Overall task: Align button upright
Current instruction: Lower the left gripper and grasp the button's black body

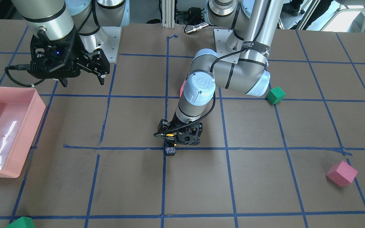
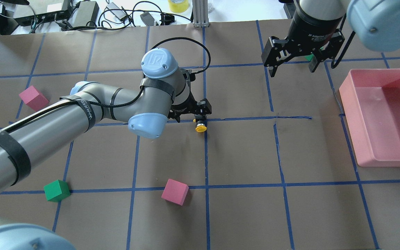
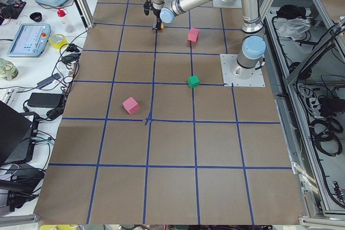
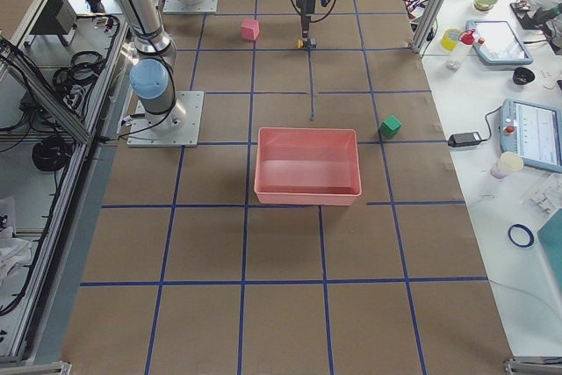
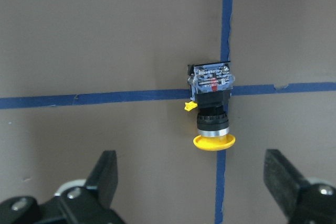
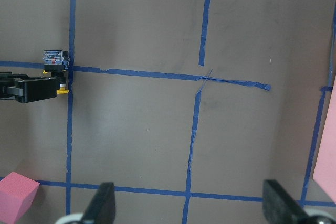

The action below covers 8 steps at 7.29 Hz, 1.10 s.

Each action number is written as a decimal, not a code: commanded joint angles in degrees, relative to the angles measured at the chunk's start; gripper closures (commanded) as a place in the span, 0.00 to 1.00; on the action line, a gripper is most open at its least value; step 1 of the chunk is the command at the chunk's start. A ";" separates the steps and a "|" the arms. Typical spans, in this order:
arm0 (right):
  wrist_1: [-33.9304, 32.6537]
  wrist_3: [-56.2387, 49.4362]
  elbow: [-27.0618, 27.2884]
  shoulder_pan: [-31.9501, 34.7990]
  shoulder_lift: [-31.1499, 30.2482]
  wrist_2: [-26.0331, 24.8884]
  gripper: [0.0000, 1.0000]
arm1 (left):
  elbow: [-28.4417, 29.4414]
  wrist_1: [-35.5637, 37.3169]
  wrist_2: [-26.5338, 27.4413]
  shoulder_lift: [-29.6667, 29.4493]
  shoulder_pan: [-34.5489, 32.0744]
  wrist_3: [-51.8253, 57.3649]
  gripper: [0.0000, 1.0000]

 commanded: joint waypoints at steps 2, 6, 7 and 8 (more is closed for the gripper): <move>0.03 0.35 0.31 0.00 0.00 0.00 0.00 | -0.19 0.97 -0.44 -2.01 -1.60 -4.50 0.03; -1.11 0.26 0.40 -0.18 0.00 0.44 0.00 | -0.19 0.36 -0.97 -3.06 -2.48 -5.22 0.75; -1.90 0.18 0.48 -0.18 0.00 0.35 0.01 | -0.02 0.27 -3.58 -3.24 -2.48 -5.30 1.00; -1.90 0.26 0.83 -0.18 0.00 0.44 0.00 | 0.07 0.18 -4.13 -3.24 -2.48 -5.48 1.00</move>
